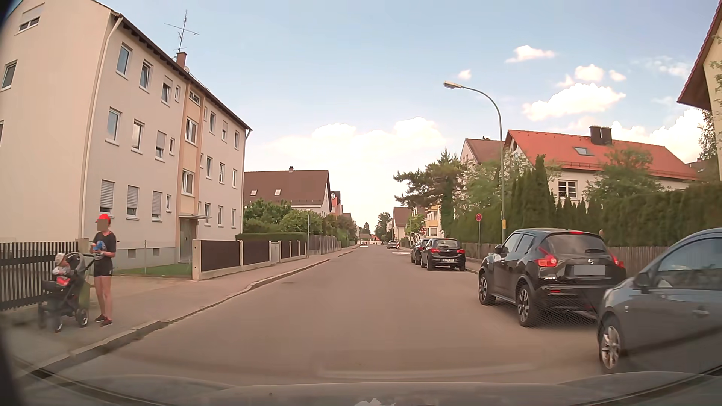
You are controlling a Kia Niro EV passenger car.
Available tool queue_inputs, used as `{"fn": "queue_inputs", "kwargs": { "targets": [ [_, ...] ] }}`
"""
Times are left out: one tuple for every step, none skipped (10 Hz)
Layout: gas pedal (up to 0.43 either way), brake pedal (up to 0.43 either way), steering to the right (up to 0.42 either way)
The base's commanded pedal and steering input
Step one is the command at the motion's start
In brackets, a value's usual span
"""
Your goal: Follow the waypoints while adhering to traffic rules and regulations
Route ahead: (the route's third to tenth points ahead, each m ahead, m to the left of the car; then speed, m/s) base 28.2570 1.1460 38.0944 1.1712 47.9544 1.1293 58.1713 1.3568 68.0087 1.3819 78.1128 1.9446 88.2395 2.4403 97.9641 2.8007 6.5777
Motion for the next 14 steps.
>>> {"fn": "queue_inputs", "kwargs": {
  "targets": [
    [0.098, 0.018, -0.007],
    [0.098, 0.018, -0.007],
    [0.098, 0.018, -0.007],
    [0.098, 0.018, -0.007],
    [0.098, 0.018, -0.007],
    [0.098, 0.018, -0.007],
    [0.098, 0.018, -0.007],
    [0.098, 0.018, -0.006],
    [0.098, 0.018, -0.006],
    [0.087, 0.018, -0.006],
    [0.087, 0.024, -0.006],
    [0.067, 0.018, -0.005],
    [0.067, 0.018, -0.005],
    [0.067, 0.018, -0.005]
  ]
}}
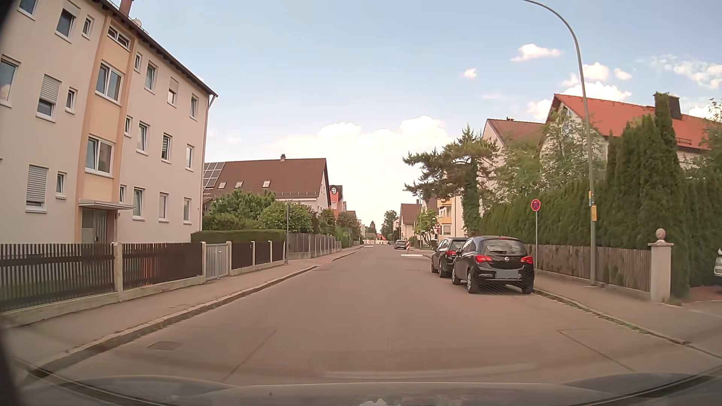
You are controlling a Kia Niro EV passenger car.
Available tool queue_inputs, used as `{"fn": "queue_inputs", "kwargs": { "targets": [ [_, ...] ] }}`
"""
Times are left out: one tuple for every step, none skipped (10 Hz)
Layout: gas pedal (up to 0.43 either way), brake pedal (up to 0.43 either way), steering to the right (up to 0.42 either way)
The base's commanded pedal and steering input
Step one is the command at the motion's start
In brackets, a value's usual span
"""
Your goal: Follow the waypoints while adhering to traffic rules and regulations
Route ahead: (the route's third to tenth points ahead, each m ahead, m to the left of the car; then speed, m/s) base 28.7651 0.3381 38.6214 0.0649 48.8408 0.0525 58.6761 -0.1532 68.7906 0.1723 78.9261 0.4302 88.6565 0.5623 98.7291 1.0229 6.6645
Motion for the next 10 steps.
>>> {"fn": "queue_inputs", "kwargs": {
  "targets": [
    [0.059, 0.018, -0.005],
    [0.059, 0.018, -0.005],
    [0.059, 0.018, -0.005],
    [0.059, 0.018, -0.005],
    [0.059, 0.018, -0.005],
    [0.059, 0.018, -0.005],
    [0.059, 0.018, -0.003],
    [0.059, 0.018, 0.002],
    [0.059, 0.018, 0.006],
    [0.059, 0.018, 0.006]
  ]
}}
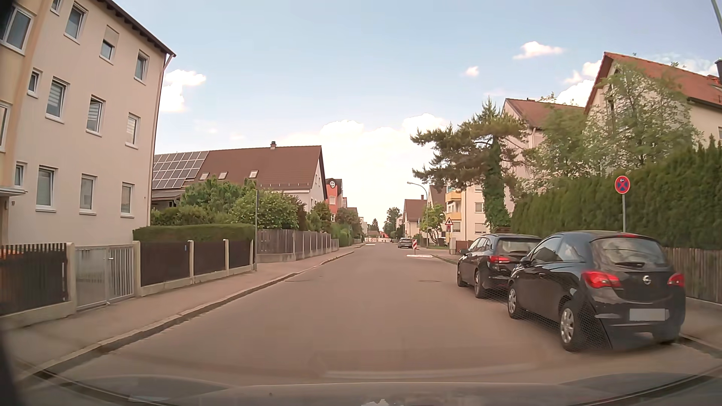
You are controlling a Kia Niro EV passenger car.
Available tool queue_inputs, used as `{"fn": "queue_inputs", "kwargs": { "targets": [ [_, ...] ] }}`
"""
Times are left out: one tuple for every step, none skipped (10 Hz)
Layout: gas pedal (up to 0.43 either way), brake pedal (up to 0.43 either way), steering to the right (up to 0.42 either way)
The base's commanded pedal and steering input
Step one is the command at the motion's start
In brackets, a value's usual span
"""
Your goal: Follow the waypoints while adhering to traffic rules and regulations
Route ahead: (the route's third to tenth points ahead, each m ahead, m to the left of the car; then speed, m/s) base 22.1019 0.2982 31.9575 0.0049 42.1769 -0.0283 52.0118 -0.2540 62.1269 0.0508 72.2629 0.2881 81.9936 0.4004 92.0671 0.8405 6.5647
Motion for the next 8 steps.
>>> {"fn": "queue_inputs", "kwargs": {
  "targets": [
    [0.059, 0.018, 0.003],
    [0.059, 0.018, 0.000],
    [0.059, 0.018, 0.000],
    [0.059, 0.018, 0.001],
    [0.059, 0.018, 0.000],
    [0.059, 0.018, 0.000],
    [0.059, 0.018, -0.002],
    [0.059, 0.018, -0.002]
  ]
}}
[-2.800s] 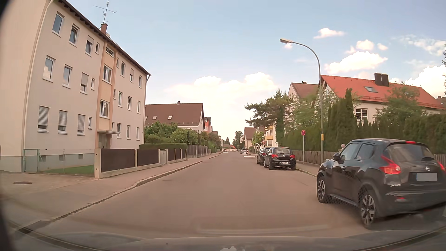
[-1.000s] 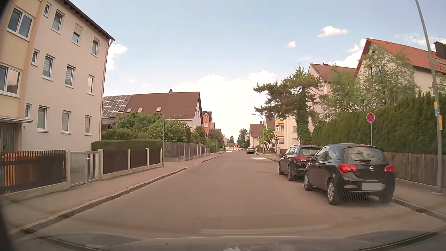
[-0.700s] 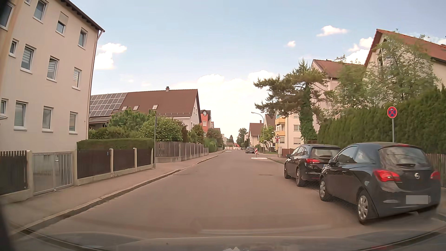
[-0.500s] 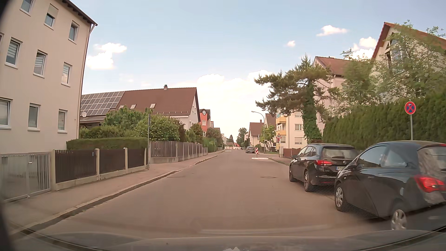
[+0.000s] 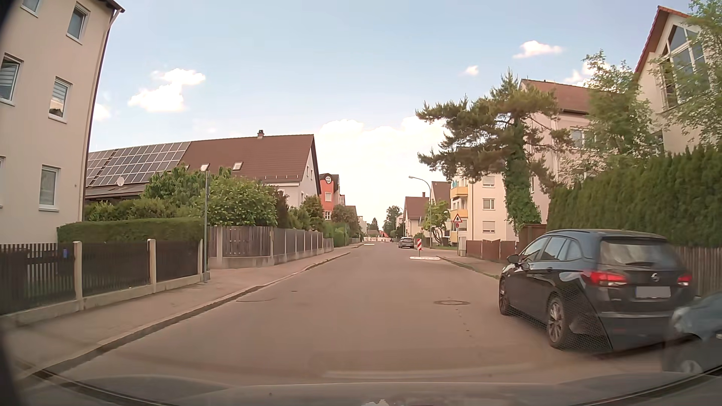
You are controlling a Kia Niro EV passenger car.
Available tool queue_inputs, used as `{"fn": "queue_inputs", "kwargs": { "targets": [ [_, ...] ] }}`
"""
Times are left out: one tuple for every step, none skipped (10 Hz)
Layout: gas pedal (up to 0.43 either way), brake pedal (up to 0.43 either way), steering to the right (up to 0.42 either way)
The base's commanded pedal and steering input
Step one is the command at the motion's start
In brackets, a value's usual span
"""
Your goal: Follow the waypoints while adhering to traffic rules and regulations
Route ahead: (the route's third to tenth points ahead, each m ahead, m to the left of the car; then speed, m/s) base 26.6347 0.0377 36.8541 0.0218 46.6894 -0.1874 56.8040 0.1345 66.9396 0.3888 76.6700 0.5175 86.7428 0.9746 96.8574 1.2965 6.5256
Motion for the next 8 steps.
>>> {"fn": "queue_inputs", "kwargs": {
  "targets": [
    [0.059, 0.018, -0.002],
    [0.059, 0.018, -0.002],
    [0.059, 0.018, -0.002],
    [0.059, 0.018, -0.002],
    [0.059, 0.018, -0.001],
    [0.059, 0.018, 0.004],
    [0.067, 0.024, 0.008],
    [0.067, 0.018, 0.011]
  ]
}}
